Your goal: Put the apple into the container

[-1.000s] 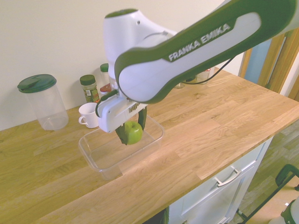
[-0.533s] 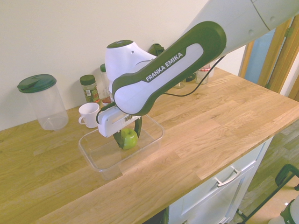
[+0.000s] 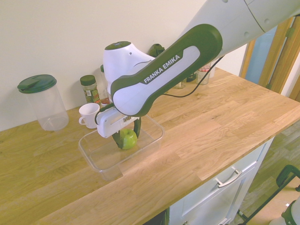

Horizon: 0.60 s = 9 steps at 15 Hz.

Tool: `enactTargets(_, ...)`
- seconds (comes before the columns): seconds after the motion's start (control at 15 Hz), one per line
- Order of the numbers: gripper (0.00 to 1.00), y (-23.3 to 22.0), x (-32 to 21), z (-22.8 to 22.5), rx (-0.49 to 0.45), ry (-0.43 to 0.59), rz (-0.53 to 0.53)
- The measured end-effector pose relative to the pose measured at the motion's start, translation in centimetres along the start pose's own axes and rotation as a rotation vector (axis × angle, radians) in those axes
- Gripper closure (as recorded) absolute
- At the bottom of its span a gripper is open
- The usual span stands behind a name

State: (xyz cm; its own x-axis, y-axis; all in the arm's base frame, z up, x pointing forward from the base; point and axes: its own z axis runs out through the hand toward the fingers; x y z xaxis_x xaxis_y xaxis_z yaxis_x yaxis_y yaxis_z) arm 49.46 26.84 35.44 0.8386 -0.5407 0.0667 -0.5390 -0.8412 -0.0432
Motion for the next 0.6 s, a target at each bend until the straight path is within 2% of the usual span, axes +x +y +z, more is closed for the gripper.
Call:
enactTargets(0.13, 0.0, -0.2, 0.0, -1.3, -0.014, -0.001, -0.007)
enactTargets(0.33, 0.0, 0.1, 0.4, -8.2, -0.027, 0.009, 0.007)
enactTargets(0.47, 0.0, 3.6, 4.0, -12.4, -0.054, 0.022, 0.097)
enactTargets(0.6, 0.0, 11.0, 11.6, -13.1, -0.07, 0.015, 0.217)
